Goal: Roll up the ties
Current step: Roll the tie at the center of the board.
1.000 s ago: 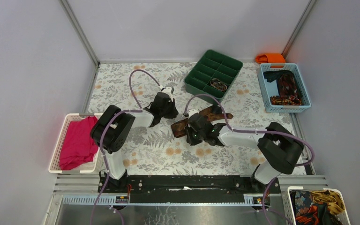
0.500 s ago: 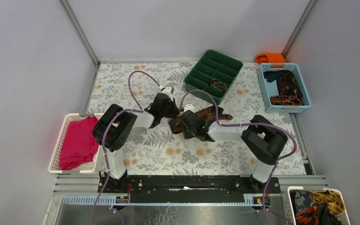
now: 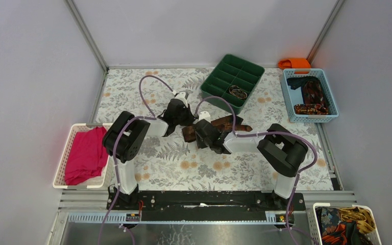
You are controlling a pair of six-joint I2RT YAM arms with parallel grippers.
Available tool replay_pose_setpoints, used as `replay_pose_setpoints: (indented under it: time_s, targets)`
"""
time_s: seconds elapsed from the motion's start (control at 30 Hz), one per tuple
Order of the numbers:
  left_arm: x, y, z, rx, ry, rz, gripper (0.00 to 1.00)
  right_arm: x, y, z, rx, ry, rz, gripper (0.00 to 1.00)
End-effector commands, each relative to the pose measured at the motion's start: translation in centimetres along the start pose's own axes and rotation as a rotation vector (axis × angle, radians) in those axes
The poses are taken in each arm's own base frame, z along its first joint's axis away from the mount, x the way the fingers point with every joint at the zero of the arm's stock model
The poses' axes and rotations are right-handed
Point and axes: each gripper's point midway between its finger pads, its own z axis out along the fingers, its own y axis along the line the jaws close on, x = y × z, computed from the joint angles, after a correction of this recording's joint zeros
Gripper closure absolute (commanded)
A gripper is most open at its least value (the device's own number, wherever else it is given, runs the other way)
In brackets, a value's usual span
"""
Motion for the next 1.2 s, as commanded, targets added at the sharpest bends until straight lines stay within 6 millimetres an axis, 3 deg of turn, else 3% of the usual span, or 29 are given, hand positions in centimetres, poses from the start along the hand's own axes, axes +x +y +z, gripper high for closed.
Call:
replay_pose_setpoints:
  time_s: [0.0, 0.17, 0.33, 0.6, 0.93, 1.03, 1.17]
  targets:
    - [2.8, 6.3, -0.1, -0.225, 0.118, -0.039, 1.00, 1.1, -1.2, -1.1, 0.035, 0.003, 0.004, 1.00]
    - [3.1, 7.7, -0.3, -0.299, 0.136, -0.059, 1.00, 2.6, -2.1, -3.2, 0.030, 0.033, 0.033, 1.00]
    - [5.4, 7.4, -0.6, -0.302, 0.191, -0.112, 1.00, 2.7, -3.2, -6.1, 0.036, 0.017, 0.049, 1.00]
    - [9.5, 3.7, -3.6, -0.367, 0.295, -0.019, 1.00, 1.5, -4.1, -10.4, 0.015, -0.041, 0.067, 1.00]
    - [17.6, -1.6, -6.7, -0.306, 0.458, -0.029, 1.00, 3.4, -4.4, -11.6, -0.035, -0.027, 0.105, 1.00]
    - [17.7, -1.4, -7.4, -0.355, 0.453, -0.016, 1.00, 4.0, -4.3, -11.8, -0.057, -0.025, 0.121, 1.00]
    - [15.2, -1.2, -8.3, -0.405, 0.385, 0.006, 1.00, 5.1, -4.6, -12.2, -0.060, -0.014, 0.140, 1.00]
